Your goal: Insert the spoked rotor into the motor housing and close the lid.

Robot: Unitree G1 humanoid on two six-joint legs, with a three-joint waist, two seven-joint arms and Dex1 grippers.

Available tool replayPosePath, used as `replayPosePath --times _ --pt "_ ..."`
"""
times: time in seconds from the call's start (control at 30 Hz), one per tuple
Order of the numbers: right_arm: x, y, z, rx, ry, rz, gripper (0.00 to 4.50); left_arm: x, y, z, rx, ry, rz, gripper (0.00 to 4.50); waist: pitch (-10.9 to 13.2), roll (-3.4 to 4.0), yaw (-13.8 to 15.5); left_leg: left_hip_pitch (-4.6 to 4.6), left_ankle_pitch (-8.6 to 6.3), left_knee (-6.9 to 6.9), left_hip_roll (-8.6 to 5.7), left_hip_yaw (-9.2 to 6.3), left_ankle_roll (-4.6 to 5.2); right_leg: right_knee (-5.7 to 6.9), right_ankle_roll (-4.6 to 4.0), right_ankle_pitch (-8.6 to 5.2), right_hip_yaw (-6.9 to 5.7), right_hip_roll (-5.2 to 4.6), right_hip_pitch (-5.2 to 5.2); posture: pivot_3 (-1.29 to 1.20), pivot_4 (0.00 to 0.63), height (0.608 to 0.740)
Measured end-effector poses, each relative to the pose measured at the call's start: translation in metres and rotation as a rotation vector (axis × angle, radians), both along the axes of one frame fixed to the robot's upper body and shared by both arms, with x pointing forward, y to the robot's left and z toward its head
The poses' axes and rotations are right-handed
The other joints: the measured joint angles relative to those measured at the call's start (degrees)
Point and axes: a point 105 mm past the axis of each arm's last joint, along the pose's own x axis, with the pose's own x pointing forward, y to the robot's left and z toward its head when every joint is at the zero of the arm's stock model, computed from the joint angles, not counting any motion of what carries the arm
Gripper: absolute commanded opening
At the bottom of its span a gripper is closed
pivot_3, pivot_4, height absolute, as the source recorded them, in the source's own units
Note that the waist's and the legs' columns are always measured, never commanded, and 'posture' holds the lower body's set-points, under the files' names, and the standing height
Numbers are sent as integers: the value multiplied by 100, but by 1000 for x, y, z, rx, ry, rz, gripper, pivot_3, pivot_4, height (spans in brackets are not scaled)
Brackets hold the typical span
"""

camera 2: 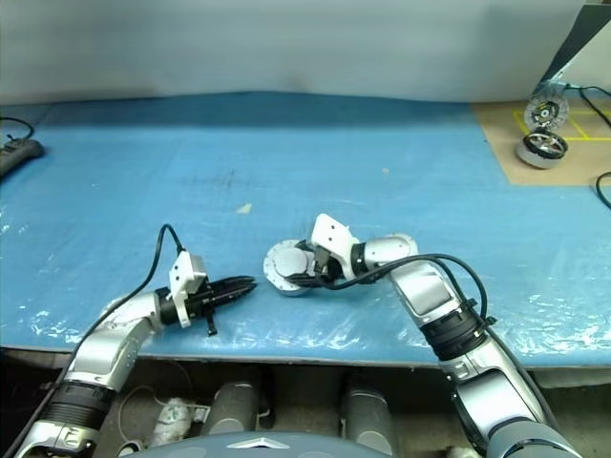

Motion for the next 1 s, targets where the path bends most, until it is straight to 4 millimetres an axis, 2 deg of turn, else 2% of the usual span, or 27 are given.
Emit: replayPosePath --times 0.17,0.3,0.33,0.43,0.67,1.0 --pt "2 2 -5 12 20 -18 2989 4 -5 9 -3 -16 -4 538 -1 0 -10 20 0 -1 0 1 -1 6 0 0 4 0 12 0 150 740" --pt "3 0 -9 16 18 -20 2989 4 -5 8 -3 -9 -4 538 -2 -1 -2 70 0 -3 -1 1 -2 3 7 -5 6 0 61 0 150 740" --pt "3 -1 -9 17 17 -23 2989 4 -5 8 -3 -6 -4 538 -2 -1 0 79 0 -2 -1 1 -2 0 31 -19 7 0 70 0 150 740" --pt "6 -4 -9 21 17 -35 2989 4 -5 8 -3 -4 -5 538 -2 -1 1 81 0 -2 -1 1 -3 -4 41 -25 9 0 73 0 150 740" --pt "39 -27 1 45 -3 -200 2989 2 -10 6 -10 4 -19 538 -2 -1 10 68 2 -1 -2 1 -5 -5 27 -16 10 -1 67 0 150 740" --pt "42 -25 8 81 9 -215 2989 4 -15 0 -21 9 -33 538 -2 -1 -3 -3 2 -17 0 6 -1 -12 -4 -3 3 1 -5 0 150 740"
